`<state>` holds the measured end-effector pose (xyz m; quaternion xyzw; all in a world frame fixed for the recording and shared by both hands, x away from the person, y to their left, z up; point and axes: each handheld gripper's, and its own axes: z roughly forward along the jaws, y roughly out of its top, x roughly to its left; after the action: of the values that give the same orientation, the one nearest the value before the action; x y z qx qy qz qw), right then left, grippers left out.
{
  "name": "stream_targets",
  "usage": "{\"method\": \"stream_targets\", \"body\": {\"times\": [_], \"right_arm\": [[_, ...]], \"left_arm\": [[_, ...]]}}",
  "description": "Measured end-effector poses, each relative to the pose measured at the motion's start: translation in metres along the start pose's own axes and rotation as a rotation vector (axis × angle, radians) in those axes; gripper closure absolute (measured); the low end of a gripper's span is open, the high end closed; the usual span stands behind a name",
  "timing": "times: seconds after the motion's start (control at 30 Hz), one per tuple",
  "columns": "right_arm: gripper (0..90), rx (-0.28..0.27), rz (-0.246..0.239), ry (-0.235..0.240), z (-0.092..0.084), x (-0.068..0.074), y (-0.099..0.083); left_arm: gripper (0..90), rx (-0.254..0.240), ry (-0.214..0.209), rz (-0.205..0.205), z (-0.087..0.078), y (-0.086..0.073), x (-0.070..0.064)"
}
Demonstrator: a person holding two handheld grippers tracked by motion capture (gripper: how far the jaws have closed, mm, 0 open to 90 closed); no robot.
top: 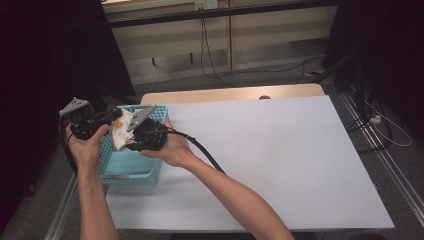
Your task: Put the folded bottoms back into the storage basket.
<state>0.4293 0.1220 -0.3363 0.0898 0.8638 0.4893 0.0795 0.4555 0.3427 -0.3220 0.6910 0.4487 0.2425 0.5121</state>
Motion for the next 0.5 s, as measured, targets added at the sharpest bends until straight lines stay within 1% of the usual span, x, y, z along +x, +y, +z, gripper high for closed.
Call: {"method": "stream_targets", "body": {"times": [0.23, 0.33, 0.5], "right_arm": [[81.5, 0.003, 0.004, 0.02, 0.013, 0.0, 0.003], [81.5, 0.008, 0.007, 0.023, 0.019, 0.0, 0.002], [81.5, 0.019, 0.023, 0.024, 0.027, -0.002, -0.003]], "left_arm": [[80.1, -0.003, 0.016, -0.001, -0.005, -0.003, 0.007], [80.1, 0.012, 0.03, 0.005, -0.003, -0.006, 0.01], [80.1, 0.031, 0.039, -0.005, 0.001, -0.013, 0.015]]}}
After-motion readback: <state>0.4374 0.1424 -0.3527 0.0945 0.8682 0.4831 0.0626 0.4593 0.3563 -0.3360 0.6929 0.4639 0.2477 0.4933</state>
